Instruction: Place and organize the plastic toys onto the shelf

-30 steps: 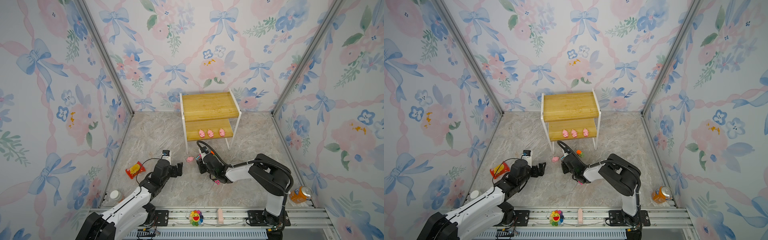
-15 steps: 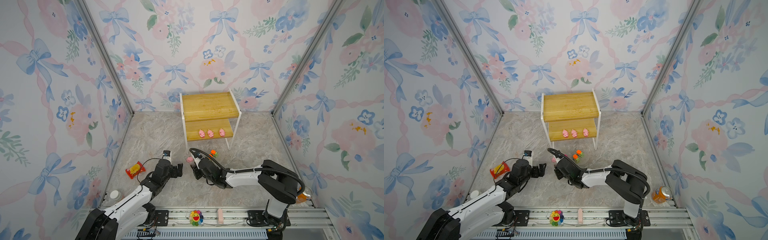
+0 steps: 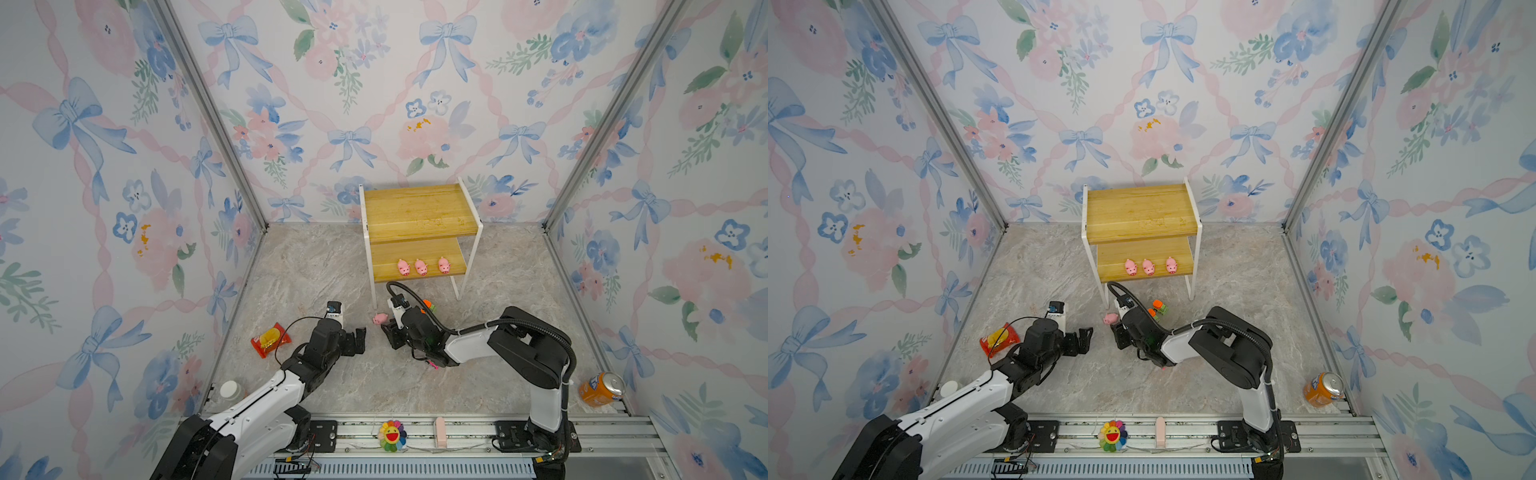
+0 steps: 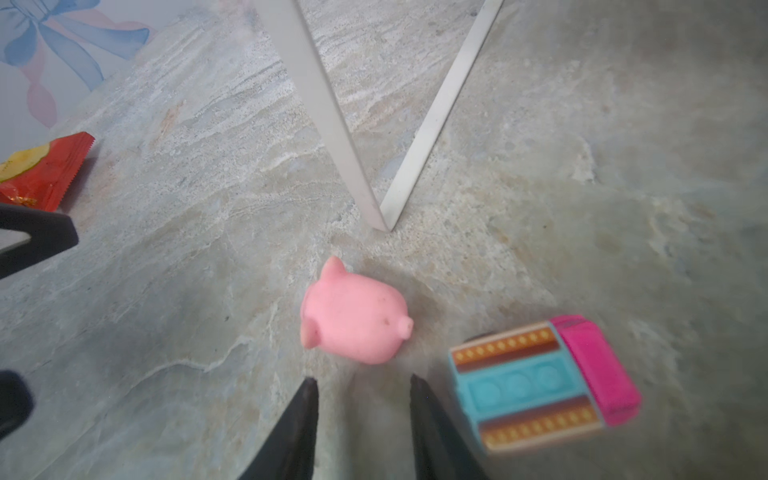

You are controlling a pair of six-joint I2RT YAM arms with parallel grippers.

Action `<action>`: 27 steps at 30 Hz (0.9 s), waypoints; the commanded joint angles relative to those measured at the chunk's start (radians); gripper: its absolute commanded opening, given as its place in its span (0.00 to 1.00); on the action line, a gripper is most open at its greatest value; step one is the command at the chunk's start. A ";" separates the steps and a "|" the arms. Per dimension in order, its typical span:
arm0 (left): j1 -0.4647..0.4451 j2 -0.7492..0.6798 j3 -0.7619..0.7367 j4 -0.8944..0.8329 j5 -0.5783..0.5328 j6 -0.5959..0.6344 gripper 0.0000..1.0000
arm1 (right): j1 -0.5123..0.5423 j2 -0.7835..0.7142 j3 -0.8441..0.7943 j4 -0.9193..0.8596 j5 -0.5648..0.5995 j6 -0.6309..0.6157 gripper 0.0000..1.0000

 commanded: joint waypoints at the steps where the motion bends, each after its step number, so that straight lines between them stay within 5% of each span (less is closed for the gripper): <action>1: 0.006 0.013 0.014 0.017 0.007 -0.003 0.98 | -0.011 0.030 0.044 -0.008 0.019 0.011 0.39; 27: -0.013 0.220 0.086 0.120 0.119 0.096 0.97 | -0.048 0.037 0.078 -0.119 0.138 -0.023 0.40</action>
